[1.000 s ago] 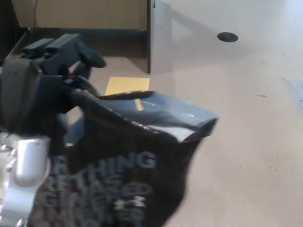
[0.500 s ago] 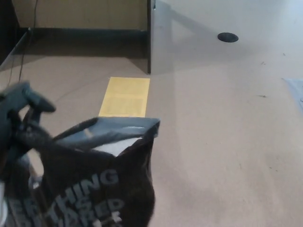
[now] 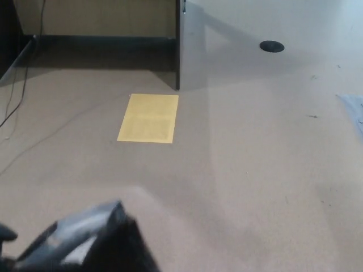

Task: A person is holding a plastic bag and the robot extends its left hand to grab the bag by hooking its thumb into the holes at the top and brings its hand down by its side. Then it extends its arm again to hand the plastic bag back to the person.

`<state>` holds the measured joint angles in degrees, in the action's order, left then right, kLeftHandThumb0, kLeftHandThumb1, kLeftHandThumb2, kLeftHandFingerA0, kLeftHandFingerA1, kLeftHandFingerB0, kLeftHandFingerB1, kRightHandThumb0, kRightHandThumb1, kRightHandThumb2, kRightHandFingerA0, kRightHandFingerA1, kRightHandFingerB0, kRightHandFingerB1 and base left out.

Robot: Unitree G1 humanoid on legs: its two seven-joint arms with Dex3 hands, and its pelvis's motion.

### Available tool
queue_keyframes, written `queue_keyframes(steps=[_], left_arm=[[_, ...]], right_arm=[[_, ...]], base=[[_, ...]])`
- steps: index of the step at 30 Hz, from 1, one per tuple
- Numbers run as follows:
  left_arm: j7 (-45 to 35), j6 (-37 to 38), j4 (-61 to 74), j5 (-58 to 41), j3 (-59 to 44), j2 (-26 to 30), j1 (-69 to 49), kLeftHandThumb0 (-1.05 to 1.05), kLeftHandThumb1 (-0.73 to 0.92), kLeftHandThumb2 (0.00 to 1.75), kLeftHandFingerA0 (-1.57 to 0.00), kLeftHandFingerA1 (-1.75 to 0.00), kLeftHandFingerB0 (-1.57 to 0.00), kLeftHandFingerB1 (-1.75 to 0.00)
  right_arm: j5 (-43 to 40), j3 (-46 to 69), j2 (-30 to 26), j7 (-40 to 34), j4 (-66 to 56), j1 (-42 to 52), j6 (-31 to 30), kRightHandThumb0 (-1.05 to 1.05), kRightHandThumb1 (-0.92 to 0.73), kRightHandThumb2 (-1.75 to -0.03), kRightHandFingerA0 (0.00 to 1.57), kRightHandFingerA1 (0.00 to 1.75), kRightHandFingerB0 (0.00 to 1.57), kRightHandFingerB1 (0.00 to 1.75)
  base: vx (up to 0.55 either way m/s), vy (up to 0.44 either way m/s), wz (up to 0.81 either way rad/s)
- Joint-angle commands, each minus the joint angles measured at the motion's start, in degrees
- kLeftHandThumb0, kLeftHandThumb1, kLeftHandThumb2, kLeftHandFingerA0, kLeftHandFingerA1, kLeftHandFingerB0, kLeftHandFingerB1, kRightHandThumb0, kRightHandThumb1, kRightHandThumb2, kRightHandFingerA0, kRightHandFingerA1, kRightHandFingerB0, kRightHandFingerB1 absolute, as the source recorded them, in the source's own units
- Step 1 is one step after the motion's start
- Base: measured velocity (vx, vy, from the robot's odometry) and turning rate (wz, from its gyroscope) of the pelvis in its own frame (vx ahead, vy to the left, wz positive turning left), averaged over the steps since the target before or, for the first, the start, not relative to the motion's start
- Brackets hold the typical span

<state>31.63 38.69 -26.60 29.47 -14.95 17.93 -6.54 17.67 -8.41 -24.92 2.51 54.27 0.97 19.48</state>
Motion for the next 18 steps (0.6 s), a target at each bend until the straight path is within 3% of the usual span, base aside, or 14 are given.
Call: queue_keyframes(steps=[1, 5, 6, 12, 13, 15, 16, 18], left_arm=[[8.03, 8.83, -7.45, 1.42, 1.04, 1.46, -1.87, -0.07, 0.71, 0.81, -0.98, -1.48, -0.80, -1.15], [10.76, 10.53, -12.74, 2.94, 2.87, 2.04, -2.20, -0.12, 0.71, 0.83, -0.95, -1.51, -0.79, -1.16], [12.18, 11.30, -15.12, 3.52, 3.79, 2.27, -2.52, -0.10, 0.70, 0.86, -0.90, -1.58, -0.79, -1.18], [18.04, 11.99, -21.66, 5.82, 7.03, 3.44, -2.73, -0.10, 0.73, 0.85, -0.86, -1.67, -0.77, -1.22], [19.11, 11.55, -22.35, 6.38, 7.69, 3.79, -2.82, -0.08, 0.73, 0.83, -0.86, -1.66, -0.77, -1.19], [21.02, 11.70, -23.60, 7.09, 8.58, 4.40, -2.56, -0.10, 0.73, 0.84, -0.87, -1.65, -0.78, -1.20], [21.73, 11.65, -24.17, 7.29, 9.13, 4.81, -2.34, -0.12, 0.75, 0.81, -0.86, -1.64, -0.77, -1.19], [22.64, 11.41, -25.14, 7.40, 9.84, 5.28, -1.96, -0.12, 0.74, 0.81, -0.86, -1.64, -0.79, -1.14]], right_arm=[[-0.39, 0.43, -0.24, -0.37, 0.69, -0.01, -0.85, -0.38, -0.60, -0.78, 0.64, 0.57, 0.48, 0.49], [-0.37, 0.52, -0.24, -0.85, 0.83, 0.11, -0.36, -0.38, -0.60, -0.79, 0.67, 0.60, 0.48, 0.50], [-0.47, 0.58, -0.23, -0.78, 0.95, 0.06, -0.18, -0.30, -0.69, -0.60, 0.73, 0.50, 0.52, 0.39], [-0.23, 0.38, -0.25, -0.49, 0.44, -0.12, -0.98, -0.30, -0.69, -0.60, 0.72, 0.50, 0.50, 0.39], [-0.34, 0.43, -0.25, -0.42, 0.74, -0.24, -0.58, -0.38, -0.60, -0.80, 0.66, 0.60, 0.49, 0.51], [-0.44, 0.49, -0.20, -0.36, 1.04, -0.55, -0.49, -0.38, -0.59, -0.80, 0.66, 0.60, 0.50, 0.51], [-0.45, 0.51, -0.16, -0.46, 1.16, -0.69, -0.29, -0.31, -0.69, -0.60, 0.71, 0.50, 0.55, 0.41], [-0.46, 0.55, -0.13, -0.67, 1.12, -0.77, -0.02, -0.30, -0.68, -0.61, 0.72, 0.52, 0.55, 0.41]], base=[[0.00, 0.000, 0.00], [0.00, 0.000, 0.00], [0.00, 0.000, 0.00], [0.00, 0.000, 0.00], [0.00, 0.000, 0.00], [0.00, 0.000, 0.00], [0.00, 0.000, 0.00], [0.00, 0.000, 0.00]])
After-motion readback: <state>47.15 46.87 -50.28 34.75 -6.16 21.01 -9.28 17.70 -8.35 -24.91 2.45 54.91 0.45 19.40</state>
